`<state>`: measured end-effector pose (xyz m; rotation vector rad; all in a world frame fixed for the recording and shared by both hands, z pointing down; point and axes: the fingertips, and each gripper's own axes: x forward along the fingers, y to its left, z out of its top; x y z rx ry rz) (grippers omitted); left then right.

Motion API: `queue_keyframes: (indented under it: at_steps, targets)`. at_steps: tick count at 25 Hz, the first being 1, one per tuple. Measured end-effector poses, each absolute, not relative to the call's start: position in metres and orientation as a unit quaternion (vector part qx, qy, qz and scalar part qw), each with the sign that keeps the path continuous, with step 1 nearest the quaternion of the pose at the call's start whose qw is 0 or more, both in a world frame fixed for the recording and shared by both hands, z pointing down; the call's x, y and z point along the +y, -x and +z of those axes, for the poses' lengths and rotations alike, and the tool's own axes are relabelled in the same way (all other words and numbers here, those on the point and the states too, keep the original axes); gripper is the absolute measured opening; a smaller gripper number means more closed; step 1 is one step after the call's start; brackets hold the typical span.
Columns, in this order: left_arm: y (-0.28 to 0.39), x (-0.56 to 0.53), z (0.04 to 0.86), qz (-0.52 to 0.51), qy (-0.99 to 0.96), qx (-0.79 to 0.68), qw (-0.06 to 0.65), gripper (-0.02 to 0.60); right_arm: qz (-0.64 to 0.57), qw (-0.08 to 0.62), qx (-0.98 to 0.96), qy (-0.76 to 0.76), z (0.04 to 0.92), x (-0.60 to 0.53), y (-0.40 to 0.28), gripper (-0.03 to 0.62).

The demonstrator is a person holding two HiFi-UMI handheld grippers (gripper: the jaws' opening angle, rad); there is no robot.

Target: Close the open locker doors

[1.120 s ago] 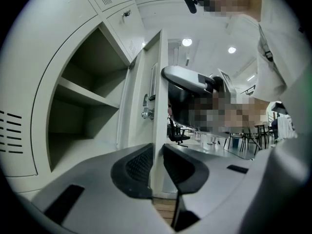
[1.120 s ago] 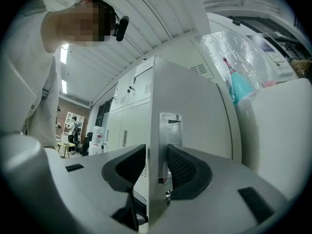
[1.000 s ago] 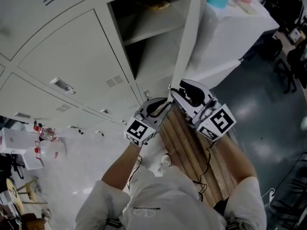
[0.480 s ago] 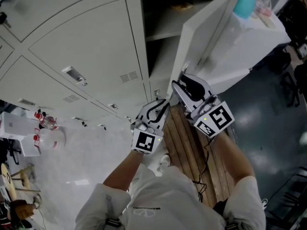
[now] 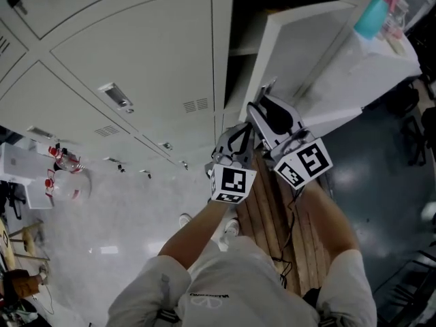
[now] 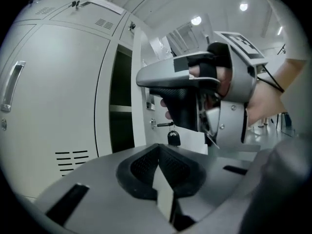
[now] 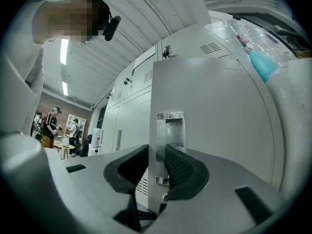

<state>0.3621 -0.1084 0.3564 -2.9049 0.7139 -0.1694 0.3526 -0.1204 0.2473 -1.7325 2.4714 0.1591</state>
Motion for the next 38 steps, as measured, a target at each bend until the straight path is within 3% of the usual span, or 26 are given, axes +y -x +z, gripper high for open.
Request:
queue_keyframes:
  at_steps: [38]
  targets:
    - [-0.379,-0.208,0.373,-0.069,0.950,0.300,0.062,0.003,0.013,0.057,0.805,0.591,0.285,-0.156,-0.359,0.077]
